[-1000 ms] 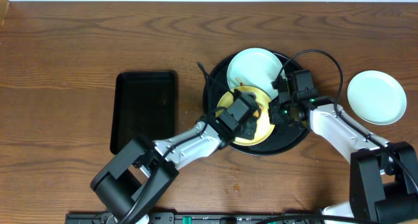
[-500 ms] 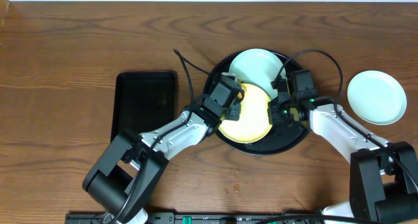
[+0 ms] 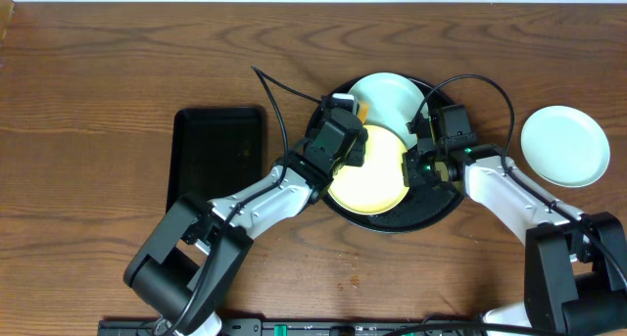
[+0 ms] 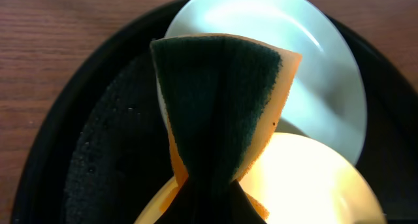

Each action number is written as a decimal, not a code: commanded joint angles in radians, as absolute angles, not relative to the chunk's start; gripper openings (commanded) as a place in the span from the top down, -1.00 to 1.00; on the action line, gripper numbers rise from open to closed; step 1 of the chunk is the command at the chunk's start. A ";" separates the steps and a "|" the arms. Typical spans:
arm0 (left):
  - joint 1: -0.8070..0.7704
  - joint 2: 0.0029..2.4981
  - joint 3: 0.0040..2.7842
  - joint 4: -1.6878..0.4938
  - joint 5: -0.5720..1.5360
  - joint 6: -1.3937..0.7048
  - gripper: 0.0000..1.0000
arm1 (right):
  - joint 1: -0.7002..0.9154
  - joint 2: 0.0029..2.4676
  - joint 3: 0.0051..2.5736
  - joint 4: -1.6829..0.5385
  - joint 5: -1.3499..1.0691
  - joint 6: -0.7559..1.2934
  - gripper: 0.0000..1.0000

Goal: Clean dirty plates on tray and stack at the side
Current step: 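Scrub the tilted yellow plate's underside with the left-gripper sponge, then return the sponge with the left gripper to the black tray, then carry the yellow plate with the right gripper onto the light-blue plate at right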

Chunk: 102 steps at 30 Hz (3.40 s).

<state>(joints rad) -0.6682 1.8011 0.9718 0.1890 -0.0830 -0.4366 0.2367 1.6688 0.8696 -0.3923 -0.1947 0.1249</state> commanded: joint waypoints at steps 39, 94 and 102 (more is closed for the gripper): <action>-0.009 1.227 0.936 -0.855 -0.015 -0.399 0.85 | 0.267 1.166 0.935 -0.452 0.245 0.027 0.98; 0.017 1.432 0.935 -0.699 -0.011 -0.263 0.85 | -0.294 1.303 0.935 -0.396 -0.086 0.299 0.98; 0.017 1.432 0.935 -0.709 -0.007 -0.263 0.85 | -0.637 1.437 0.935 -0.301 -0.087 0.434 0.98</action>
